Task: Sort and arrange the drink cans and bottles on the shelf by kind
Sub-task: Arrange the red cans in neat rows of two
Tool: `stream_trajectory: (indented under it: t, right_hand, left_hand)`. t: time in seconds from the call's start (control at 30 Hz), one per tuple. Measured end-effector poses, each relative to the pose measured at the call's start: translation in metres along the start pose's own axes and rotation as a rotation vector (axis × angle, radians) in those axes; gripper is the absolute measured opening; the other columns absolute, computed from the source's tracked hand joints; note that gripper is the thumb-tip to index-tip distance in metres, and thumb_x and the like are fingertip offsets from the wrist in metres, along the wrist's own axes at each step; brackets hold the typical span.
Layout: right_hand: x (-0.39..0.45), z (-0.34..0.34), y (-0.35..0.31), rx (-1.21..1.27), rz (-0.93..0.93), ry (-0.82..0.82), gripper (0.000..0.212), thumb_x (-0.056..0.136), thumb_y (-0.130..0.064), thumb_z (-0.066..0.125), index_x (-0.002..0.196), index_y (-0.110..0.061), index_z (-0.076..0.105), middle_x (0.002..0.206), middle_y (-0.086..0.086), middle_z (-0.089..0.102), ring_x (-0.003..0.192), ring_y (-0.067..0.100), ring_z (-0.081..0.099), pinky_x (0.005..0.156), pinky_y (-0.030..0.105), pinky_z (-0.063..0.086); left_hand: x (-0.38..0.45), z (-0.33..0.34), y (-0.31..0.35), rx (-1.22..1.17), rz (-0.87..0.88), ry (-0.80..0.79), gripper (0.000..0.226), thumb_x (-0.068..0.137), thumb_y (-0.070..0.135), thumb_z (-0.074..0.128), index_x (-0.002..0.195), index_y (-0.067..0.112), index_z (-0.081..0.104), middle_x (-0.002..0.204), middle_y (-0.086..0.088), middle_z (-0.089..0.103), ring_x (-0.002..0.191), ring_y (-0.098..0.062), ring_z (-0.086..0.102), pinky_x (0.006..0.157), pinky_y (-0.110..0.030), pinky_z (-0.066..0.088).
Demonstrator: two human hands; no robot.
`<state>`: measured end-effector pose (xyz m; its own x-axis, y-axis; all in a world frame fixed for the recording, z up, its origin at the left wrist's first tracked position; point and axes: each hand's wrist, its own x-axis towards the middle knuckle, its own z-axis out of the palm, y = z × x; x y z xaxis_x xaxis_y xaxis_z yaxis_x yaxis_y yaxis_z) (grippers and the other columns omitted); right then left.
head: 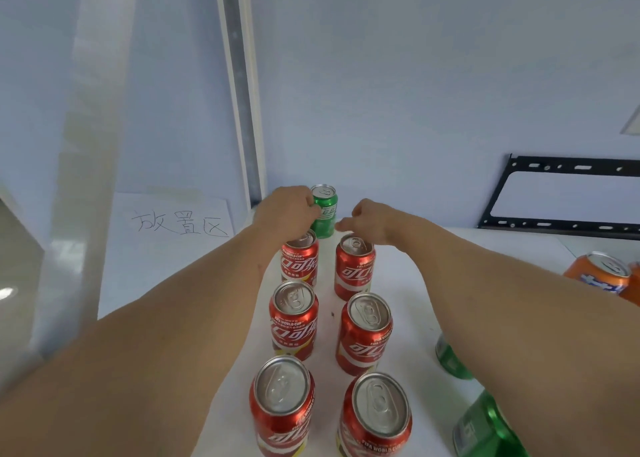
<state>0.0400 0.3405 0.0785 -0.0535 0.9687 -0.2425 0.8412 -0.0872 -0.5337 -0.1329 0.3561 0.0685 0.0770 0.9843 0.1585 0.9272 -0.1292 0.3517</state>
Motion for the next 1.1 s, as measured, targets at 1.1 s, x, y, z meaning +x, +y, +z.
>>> stream_trajectory:
  t: [1.1]
  right_hand:
    - [0.026, -0.058, 0.091, 0.541, -0.016, 0.125, 0.069, 0.065, -0.029, 0.085, 0.123, -0.013, 0.052, 0.114, 0.008, 0.064, 0.106, 0.026, 0.064, 0.089, 0.042, 0.057]
  left_hand:
    - [0.042, 0.005, 0.019, -0.392, -0.049, -0.223, 0.078, 0.073, 0.026, 0.083, 0.135, 0.021, 0.036, 0.116, -0.008, 0.058, 0.103, -0.026, 0.057, 0.079, -0.037, 0.053]
